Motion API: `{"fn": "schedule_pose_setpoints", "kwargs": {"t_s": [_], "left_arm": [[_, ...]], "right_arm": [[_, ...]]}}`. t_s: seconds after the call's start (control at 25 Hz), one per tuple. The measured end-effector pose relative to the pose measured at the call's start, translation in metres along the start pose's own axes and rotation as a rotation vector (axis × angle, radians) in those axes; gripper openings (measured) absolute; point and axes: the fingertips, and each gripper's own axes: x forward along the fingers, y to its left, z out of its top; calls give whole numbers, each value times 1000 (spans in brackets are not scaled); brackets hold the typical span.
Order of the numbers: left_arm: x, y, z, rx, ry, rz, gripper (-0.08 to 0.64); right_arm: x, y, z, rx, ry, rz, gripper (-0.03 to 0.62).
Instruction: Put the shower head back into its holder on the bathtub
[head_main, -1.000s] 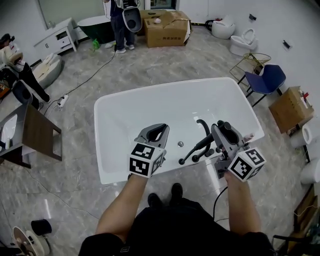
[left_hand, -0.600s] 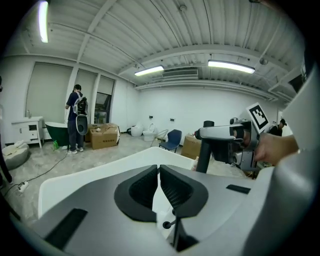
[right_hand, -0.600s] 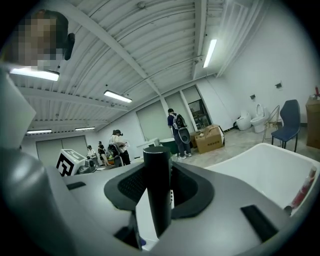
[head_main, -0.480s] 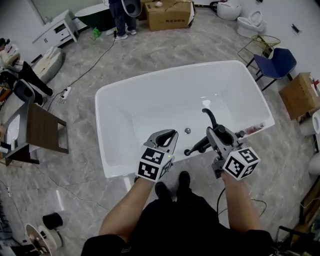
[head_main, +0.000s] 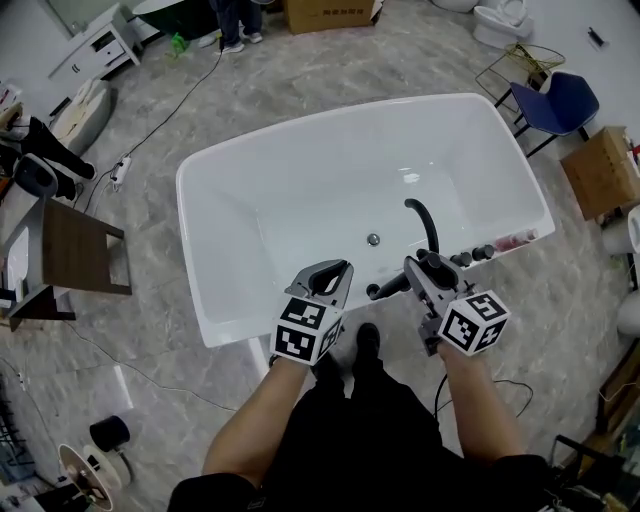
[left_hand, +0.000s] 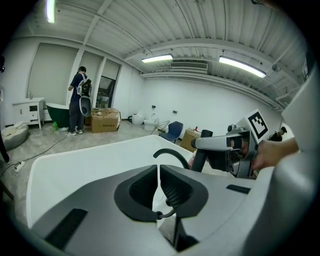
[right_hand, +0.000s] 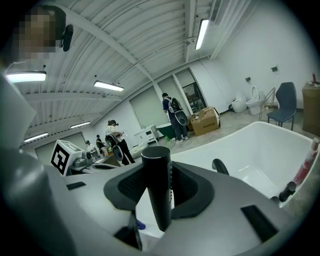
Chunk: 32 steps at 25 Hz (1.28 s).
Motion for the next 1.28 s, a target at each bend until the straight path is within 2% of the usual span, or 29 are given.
{"fn": "schedule_pose_setpoints", "kwargs": {"t_s": [0.32, 0.56, 0.96, 1.28], "left_arm": [[9, 6, -27, -60, 41, 14, 29], [18, 4, -37, -93, 55, 21, 29], [16, 10, -54, -105, 97, 42, 29], [16, 10, -55, -118, 99, 41, 30]], "right_arm": [[7, -24, -34, 25, 66, -33, 144], [16, -43, -61, 5, 128, -52, 144], [39, -59, -97, -25, 221, -59, 144], [57, -63, -120, -72, 294, -45, 144]]}}
